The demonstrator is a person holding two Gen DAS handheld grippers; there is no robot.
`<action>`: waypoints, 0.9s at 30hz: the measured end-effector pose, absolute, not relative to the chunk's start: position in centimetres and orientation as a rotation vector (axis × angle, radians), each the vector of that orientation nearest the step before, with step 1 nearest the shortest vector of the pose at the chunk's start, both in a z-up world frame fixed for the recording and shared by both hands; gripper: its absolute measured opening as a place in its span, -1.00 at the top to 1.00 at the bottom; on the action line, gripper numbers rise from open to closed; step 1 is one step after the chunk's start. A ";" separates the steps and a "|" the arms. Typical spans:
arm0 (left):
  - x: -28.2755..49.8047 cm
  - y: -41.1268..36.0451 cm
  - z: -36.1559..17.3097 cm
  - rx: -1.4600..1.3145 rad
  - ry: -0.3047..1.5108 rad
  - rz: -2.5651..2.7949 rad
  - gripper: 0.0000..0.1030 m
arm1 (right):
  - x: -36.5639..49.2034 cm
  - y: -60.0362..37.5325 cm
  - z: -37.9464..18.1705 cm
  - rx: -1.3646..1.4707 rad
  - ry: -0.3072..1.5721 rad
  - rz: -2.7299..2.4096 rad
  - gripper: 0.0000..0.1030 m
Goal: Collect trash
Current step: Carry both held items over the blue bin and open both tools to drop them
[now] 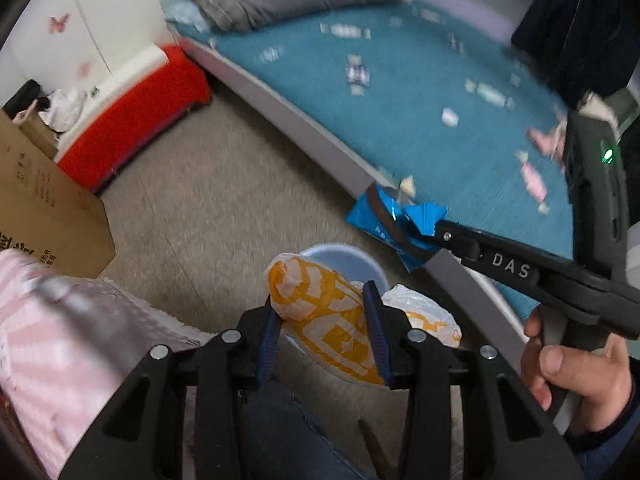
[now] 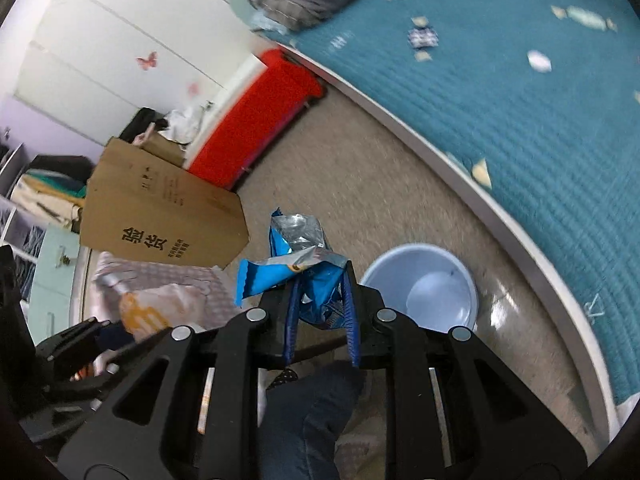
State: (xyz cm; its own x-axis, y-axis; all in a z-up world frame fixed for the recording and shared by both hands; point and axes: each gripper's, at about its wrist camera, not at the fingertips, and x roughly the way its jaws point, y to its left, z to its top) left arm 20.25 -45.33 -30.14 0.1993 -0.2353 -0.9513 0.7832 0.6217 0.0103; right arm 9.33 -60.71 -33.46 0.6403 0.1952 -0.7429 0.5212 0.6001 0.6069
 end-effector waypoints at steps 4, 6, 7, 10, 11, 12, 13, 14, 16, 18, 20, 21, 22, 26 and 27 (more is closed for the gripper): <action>22.4 -48.0 -35.7 0.654 1.289 -0.705 0.21 | 10.3 -61.5 -38.0 0.989 0.969 -0.247 0.62; 23.2 -48.4 -38.2 0.685 1.351 -0.673 0.19 | 10.9 -61.6 -39.9 1.007 1.010 -0.261 0.62; 23.5 -48.6 -39.1 0.688 1.383 -0.666 0.18 | 11.1 -61.6 -40.8 1.017 1.028 -0.264 0.62; 24.2 -49.2 -42.3 0.730 1.458 -0.628 0.13 | 11.6 -61.6 -43.6 1.058 1.081 -0.283 0.61; 24.3 -49.7 -43.1 0.740 1.481 -0.621 0.06 | 11.8 -61.7 -44.1 1.069 1.092 -0.284 0.60; 24.6 -49.9 -44.0 0.745 1.511 -0.608 -0.03 | 12.0 -61.6 -45.0 1.081 1.110 -0.284 0.58; 24.6 -50.0 -44.2 0.748 1.523 -0.598 -0.09 | 12.1 -61.6 -45.6 1.089 1.123 -0.288 0.57; 24.6 -50.2 -44.4 0.755 1.528 -0.590 -0.25 | 12.4 -61.6 -45.9 1.095 1.133 -0.290 0.56; 24.5 -50.3 -44.6 0.767 1.527 -0.586 -0.41 | 12.5 -61.7 -47.1 1.120 1.158 -0.296 0.46; 24.6 -50.3 -44.5 0.777 1.516 -0.576 -0.60 | 12.5 -61.7 -47.7 1.137 1.170 -0.301 0.31; 24.6 -50.5 -44.6 0.787 1.510 -0.555 -0.62 | 12.3 -61.7 -48.1 1.141 1.179 -0.316 -0.14; 24.8 -50.4 -44.5 0.787 1.507 -0.539 -0.63 | 12.1 -61.8 -48.3 1.147 1.184 -0.317 -0.21; 24.9 -50.3 -44.4 0.789 1.501 -0.523 -0.63 | 12.1 -61.6 -48.6 1.153 1.190 -0.319 -0.35; 24.9 -50.2 -43.5 0.797 1.460 -0.497 -0.70 | 11.7 -61.5 -49.0 1.156 1.199 -0.317 -0.63; 24.8 -50.2 -43.0 0.792 1.452 -0.496 -0.70 | 11.7 -61.4 -49.1 1.157 1.199 -0.311 -0.64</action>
